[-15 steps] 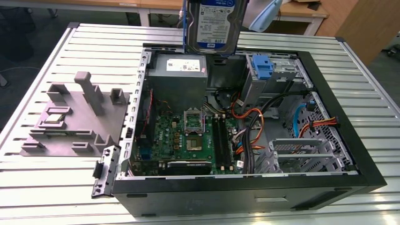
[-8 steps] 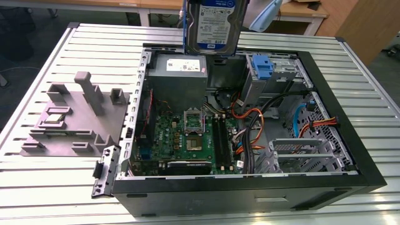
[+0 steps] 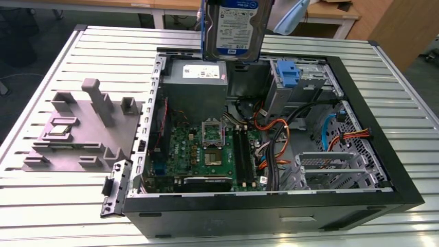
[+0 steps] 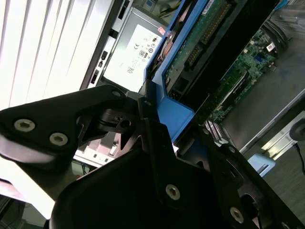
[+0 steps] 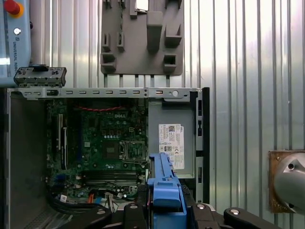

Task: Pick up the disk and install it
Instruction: 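Pick up the disk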

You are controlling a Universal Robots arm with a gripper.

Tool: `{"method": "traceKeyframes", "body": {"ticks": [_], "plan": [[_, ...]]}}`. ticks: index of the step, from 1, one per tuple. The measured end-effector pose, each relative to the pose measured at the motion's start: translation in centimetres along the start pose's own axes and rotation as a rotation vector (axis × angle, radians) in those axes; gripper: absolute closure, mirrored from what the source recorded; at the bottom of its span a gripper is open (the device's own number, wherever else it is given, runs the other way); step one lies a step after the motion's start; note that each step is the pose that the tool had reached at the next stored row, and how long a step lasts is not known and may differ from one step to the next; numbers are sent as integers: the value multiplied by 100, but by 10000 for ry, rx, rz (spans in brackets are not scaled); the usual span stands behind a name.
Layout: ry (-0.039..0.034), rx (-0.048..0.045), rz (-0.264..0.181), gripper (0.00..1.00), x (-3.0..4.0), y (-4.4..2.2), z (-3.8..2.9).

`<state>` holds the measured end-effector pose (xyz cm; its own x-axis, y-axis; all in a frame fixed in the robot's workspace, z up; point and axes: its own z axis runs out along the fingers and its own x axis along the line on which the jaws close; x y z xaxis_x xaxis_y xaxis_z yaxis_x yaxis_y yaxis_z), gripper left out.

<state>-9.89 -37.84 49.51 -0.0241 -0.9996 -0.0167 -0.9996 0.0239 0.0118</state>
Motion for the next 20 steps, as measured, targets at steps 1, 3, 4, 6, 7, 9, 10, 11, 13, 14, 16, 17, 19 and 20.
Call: {"method": "traceKeyframes", "body": {"ticks": [1,3,4,6,7,9,10,11,13,14,16,17,19,20], "plan": [[-1,0,0,63,4,0,0],[-1,0,-1,63,12,0,0],[0,0,0,63,16,0,0],[-1,0,0,63,24,0,0],[-1,1,1,63,26,0,0],[0,0,0,63,32,-1,0],[-1,0,0,63,35,-1,0],[-1,0,0,63,38,-1,0],[0,0,0,63,43,-1,-1],[-1,0,0,63,47,-1,0],[0,0,0,63,53,-1,-1],[0,0,0,63,56,-1,-1],[0,0,0,63,62,-1,-1],[-1,0,0,63,65,-1,-1]]}}
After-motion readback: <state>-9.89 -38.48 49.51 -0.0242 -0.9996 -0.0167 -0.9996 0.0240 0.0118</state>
